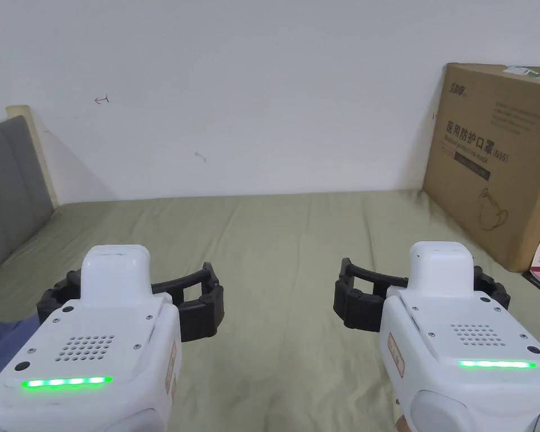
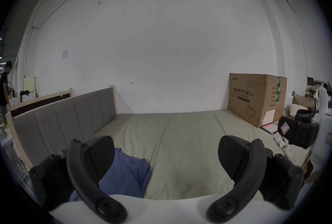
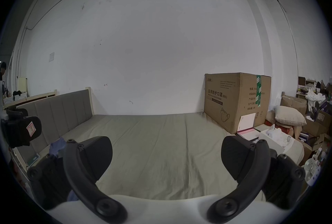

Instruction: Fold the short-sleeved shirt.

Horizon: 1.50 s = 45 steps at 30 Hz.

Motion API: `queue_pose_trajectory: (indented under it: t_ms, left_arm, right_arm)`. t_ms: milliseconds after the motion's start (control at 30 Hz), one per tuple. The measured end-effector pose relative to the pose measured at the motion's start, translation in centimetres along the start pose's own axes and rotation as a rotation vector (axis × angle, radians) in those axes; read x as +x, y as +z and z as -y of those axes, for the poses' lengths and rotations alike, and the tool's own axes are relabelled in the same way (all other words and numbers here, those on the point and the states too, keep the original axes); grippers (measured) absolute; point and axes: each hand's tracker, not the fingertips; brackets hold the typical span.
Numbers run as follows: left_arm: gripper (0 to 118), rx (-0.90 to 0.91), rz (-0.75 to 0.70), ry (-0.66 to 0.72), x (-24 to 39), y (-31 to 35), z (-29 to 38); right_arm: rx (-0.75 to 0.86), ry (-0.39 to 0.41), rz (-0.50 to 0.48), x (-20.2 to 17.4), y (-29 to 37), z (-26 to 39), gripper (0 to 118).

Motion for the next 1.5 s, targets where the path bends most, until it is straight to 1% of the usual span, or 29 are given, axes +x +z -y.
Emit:
queue_pose_trajectory:
  t_ms: [200, 233, 267, 333, 400, 433, 467, 500, 567, 600, 633, 667, 700, 767, 833, 900, 933, 967, 1000, 1033, 1067, 1100, 1167, 1200, 1233, 1267, 1333, 1433, 1500]
  left_arm:
    - [116, -0.014, -0.006, -0.029, 0.2, -0.2, 0.1]
    - [116, -0.012, -0.001, -0.022, 0.2, -0.2, 0.1]
    - [116, 0.000, 0.021, 0.044, -0.1, -0.1, 0.1]
    - [116, 0.008, 0.085, 0.214, -1.2, -0.2, 0.3]
    - [116, 0.004, 0.168, 0.518, -3.1, -0.9, 1.4]
    - [116, -0.019, 0.210, 0.686, -4.0, -1.3, 2.1]
    - [116, -0.035, 0.249, 0.886, -5.1, -1.8, 3.6]
    - [116, -0.049, 0.284, 1.068, -5.8, -2.3, 5.4]
    - [116, -0.071, 0.254, 1.247, -6.7, -3.0, 8.1]
    - [116, -0.084, 0.214, 1.258, -6.9, -3.1, 9.1]
    - [116, -0.104, 0.171, 1.256, -7.0, -3.1, 9.5]
    - [116, -0.117, 0.129, 1.211, -7.1, -3.0, 9.5]
    - [116, -0.111, 0.105, 1.136, -6.9, -2.9, 9.1]
    - [116, -0.080, 0.084, 0.982, -6.8, -2.6, 7.4]
    - [116, -0.038, 0.047, 0.772, -5.6, -1.9, 4.3]
    - [117, 0.025, 0.019, 0.495, -4.0, -1.3, 1.4]
    - [117, 0.050, 0.003, 0.365, -3.1, -1.1, 0.5]
    - [118, 0.077, -0.012, 0.232, -2.1, -0.9, -0.3]
    - [118, 0.091, -0.018, 0.112, -1.0, -0.6, -0.7]
    - [118, 0.097, -0.020, 0.016, 0.0, -0.4, -0.9]
    - [118, 0.100, -0.028, -0.069, 1.0, -0.3, -0.7]
    - [118, 0.090, -0.035, -0.140, 2.0, 0.2, -0.6]
    - [118, 0.067, -0.011, -0.176, 2.8, 0.4, -0.1]
    - [118, 0.060, 0.009, -0.145, 2.8, 0.3, 0.2]
    - [117, 0.049, 0.015, -0.125, 2.4, 0.2, 0.3]
    - [117, 0.034, 0.021, -0.088, 2.3, 0.1, 0.3]
    - [117, 0.006, 0.019, -0.019, 1.7, -0.2, 0.1]
    - [117, -0.005, 0.036, 0.017, 1.0, -0.4, -0.2]
    - [114, -0.020, 0.031, 0.021, 0.8, -0.4, -0.4]
  right_arm:
    - [-0.011, 0.008, 0.010, -0.1, -0.2, 0.1, 118]
    - [-0.004, 0.030, 0.036, -0.2, -0.1, 0.0, 118]
    - [0.022, 0.097, 0.076, -0.7, 0.0, -0.2, 118]
    - [0.078, 0.309, 0.152, -2.1, 0.1, -0.4, 118]
    - [0.129, 0.573, 0.226, -4.1, 0.0, 0.2, 118]
    - [0.147, 0.694, 0.258, -5.0, 0.0, 0.6, 118]
    - [0.171, 0.847, 0.286, -6.0, -0.3, 1.6, 118]
    - [0.193, 1.012, 0.285, -6.8, -0.4, 2.8, 118]
    - [0.213, 1.258, 0.258, -7.6, -0.7, 5.2, 118]
    - [0.202, 1.323, 0.266, -7.9, -0.9, 6.2, 118]
    - [0.178, 1.325, 0.253, -7.9, -1.1, 6.7, 118]
    - [0.121, 1.237, 0.200, -8.0, -1.1, 6.7, 118]
    - [0.056, 1.128, 0.156, -8.0, -1.1, 6.2, 118]
    - [-0.013, 0.903, 0.128, -7.0, -1.1, 4.5, 118]
    - [-0.066, 0.623, 0.087, -5.4, -1.2, 2.1, 118]
    - [-0.093, 0.279, 0.030, -2.9, -1.0, -0.1, 118]
    - [-0.093, 0.136, -0.009, -1.6, -0.8, -0.6, 118]
    - [-0.078, -0.028, -0.054, 0.0, -0.6, -0.8, 118]
    - [-0.066, -0.153, -0.075, 1.2, -0.4, -0.4, 118]
    - [-0.067, -0.219, -0.055, 1.9, -0.3, 0.1, 118]
    - [-0.090, -0.235, 0.019, 2.4, -0.3, 0.9, 118]
    - [-0.104, -0.247, 0.049, 2.8, -0.5, 1.5, 118]
    - [-0.100, -0.245, 0.082, 3.0, -0.2, 2.4, 118]
    - [-0.084, -0.240, 0.085, 3.1, 0.1, 2.5, 118]
    - [-0.080, -0.215, 0.109, 3.0, 0.2, 2.3, 118]
    - [-0.081, -0.176, 0.129, 2.9, 0.3, 1.8, 118]
    - [-0.046, -0.100, 0.127, 1.5, 0.9, 0.9, 118]
    - [0.007, -0.018, 0.124, 1.1, 1.1, 0.5, 118]
    - [0.029, 0.005, 0.113, 0.7, 1.6, 0.4, 118]
